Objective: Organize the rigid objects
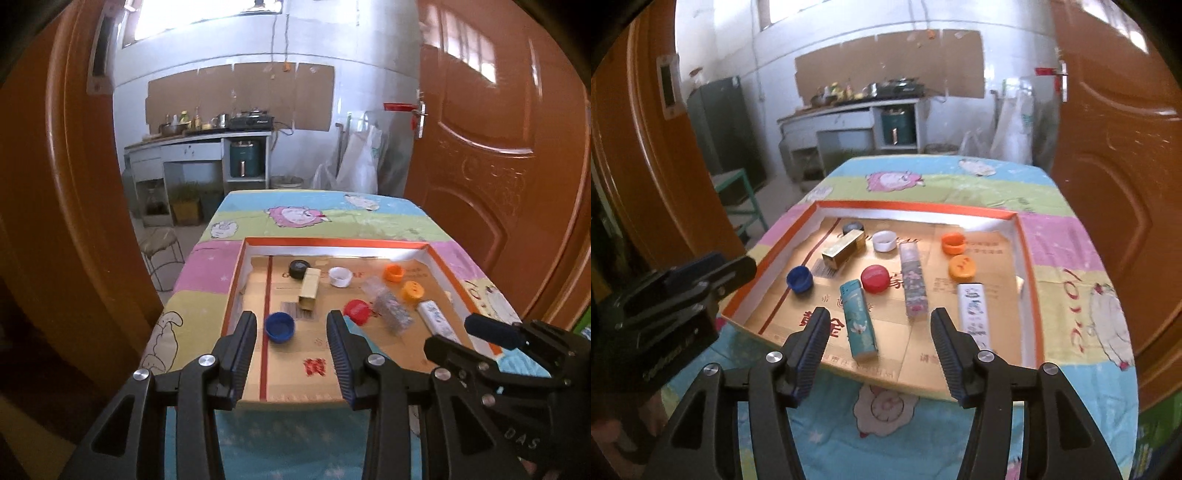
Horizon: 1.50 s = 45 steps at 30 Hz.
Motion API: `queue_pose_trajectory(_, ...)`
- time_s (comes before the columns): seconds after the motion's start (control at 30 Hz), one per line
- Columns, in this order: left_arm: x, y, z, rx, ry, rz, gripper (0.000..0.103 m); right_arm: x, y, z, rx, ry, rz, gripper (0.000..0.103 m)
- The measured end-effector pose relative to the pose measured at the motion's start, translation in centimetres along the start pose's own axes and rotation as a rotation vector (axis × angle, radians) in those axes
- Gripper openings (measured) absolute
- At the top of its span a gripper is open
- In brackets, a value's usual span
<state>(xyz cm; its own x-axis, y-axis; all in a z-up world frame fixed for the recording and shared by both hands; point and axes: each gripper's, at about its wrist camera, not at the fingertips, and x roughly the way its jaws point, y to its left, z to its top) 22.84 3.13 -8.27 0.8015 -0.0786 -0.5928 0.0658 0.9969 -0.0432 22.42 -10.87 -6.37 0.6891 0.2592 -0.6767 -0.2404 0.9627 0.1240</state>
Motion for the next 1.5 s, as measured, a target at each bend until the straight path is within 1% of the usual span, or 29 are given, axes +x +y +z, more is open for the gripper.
queue_pose_trajectory(0.1, -1.4, -0.4, -0.4, 0.006, -0.011, 0.000, 0.039, -1.5, 0.2, -0.5, 0.013, -0.021, -0.017, 0.058)
queue_pose_trajectory(0.27, -4.0, -1.2, -1.0, 0.020, -0.051, 0.027, 0.039, -3.9, 0.7, -1.1, 0.018, -0.059, -0.035, 0.058)
queue_pose_trajectory(0.33, -5.3, -1.5, -1.2, 0.017, -0.063, 0.004, 0.039, -5.1, 0.9, -1.4, 0.023, -0.076, -0.044, 0.058)
queue_pose_trajectory(0.43, -6.7, -1.9, -1.5, 0.008, -0.062, -0.050, 0.039, -7.1, 1.1, -1.9, 0.032, -0.113, -0.056, 0.058)
queue_pose_trajectory(0.67, -10.3, -3.1, -2.3, -0.009, -0.095, -0.078, 0.039, -11.8, 1.7, -3.0, 0.046, -0.202, -0.095, 0.058)
queue_pose_trajectory(0.77, -11.8, -3.5, -2.5, -0.005, -0.116, -0.063, 0.039, -13.6, 2.2, -3.7, 0.046, -0.226, -0.112, 0.058)
queue_pose_trajectory(0.87, -13.5, -3.9, -3.0, -0.007, -0.139, -0.024, 0.039, -14.9, 2.7, -4.4, 0.044, -0.243, -0.127, 0.058)
queue_pose_trajectory(0.97, -14.8, -4.0, -3.3, -0.009, -0.151, 0.000, 0.039, -16.0, 3.1, -5.0, 0.043, -0.259, -0.144, 0.058)
queue_pose_trajectory(1.07, -16.1, -4.2, -3.6, -0.008, -0.170, 0.043, 0.039, -17.2, 3.6, -5.7, 0.047, -0.278, -0.156, 0.058)
queue_pose_trajectory(1.3, -17.9, -4.6, -4.1, 0.003, -0.203, 0.050, 0.039, -19.3, 4.4, -6.6, 0.039, -0.307, -0.163, 0.058)
queue_pose_trajectory(1.5, -19.0, -4.7, -4.9, 0.003, -0.180, 0.036, 0.039, -20.6, 4.8, -7.7, 0.029, -0.307, -0.180, 0.058)
